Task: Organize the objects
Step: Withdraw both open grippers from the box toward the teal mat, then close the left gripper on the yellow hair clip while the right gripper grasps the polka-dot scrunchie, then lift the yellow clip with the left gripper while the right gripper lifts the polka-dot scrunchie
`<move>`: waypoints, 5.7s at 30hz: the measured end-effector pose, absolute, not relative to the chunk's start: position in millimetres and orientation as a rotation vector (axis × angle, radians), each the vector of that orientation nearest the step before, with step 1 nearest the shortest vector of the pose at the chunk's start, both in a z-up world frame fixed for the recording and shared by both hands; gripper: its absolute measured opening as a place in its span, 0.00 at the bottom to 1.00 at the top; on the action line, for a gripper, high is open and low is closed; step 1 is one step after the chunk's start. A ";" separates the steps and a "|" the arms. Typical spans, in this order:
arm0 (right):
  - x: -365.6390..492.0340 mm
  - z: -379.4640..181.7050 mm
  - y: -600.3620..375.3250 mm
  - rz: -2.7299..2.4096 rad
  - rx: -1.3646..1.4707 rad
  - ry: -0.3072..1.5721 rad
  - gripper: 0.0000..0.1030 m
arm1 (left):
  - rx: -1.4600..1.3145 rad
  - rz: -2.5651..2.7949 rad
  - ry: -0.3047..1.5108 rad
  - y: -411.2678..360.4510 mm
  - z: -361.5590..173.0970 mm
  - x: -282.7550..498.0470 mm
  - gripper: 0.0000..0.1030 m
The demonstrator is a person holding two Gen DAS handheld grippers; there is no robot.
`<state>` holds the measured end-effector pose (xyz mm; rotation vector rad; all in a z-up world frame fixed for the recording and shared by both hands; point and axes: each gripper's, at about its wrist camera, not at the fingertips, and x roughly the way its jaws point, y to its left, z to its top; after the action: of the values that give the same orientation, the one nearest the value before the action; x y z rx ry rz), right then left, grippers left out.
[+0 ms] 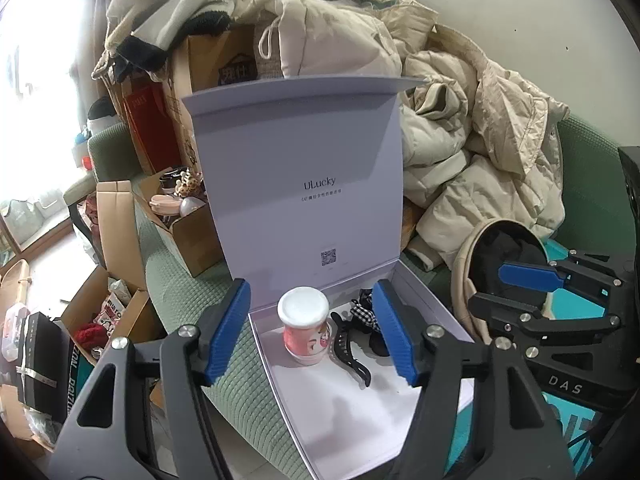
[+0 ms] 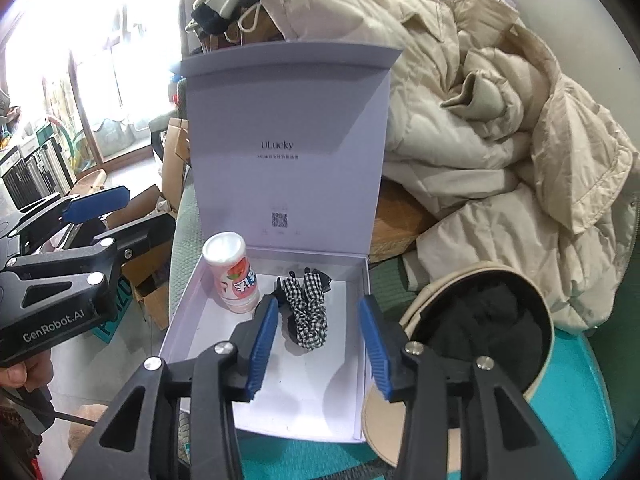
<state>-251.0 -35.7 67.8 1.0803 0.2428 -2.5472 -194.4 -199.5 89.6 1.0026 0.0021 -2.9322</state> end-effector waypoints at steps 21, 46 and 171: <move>-198.4 80.2 -10.9 -2.579 1.051 0.251 0.60 | 1.008 -2.939 -0.016 -174.8 101.8 -147.1 0.82; -148.5 39.9 18.5 -2.558 1.175 0.187 0.60 | 1.164 -2.968 0.004 -138.3 60.8 -106.0 0.82; -53.8 -95.5 118.2 -2.464 1.631 -0.020 0.46 | 1.801 -3.050 -0.135 -28.0 -85.0 -76.3 0.35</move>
<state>-53.8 118.2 -95.5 1.6315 -0.0199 -2.4640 -76.3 -28.0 -85.0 1.8012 -0.1352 -3.0501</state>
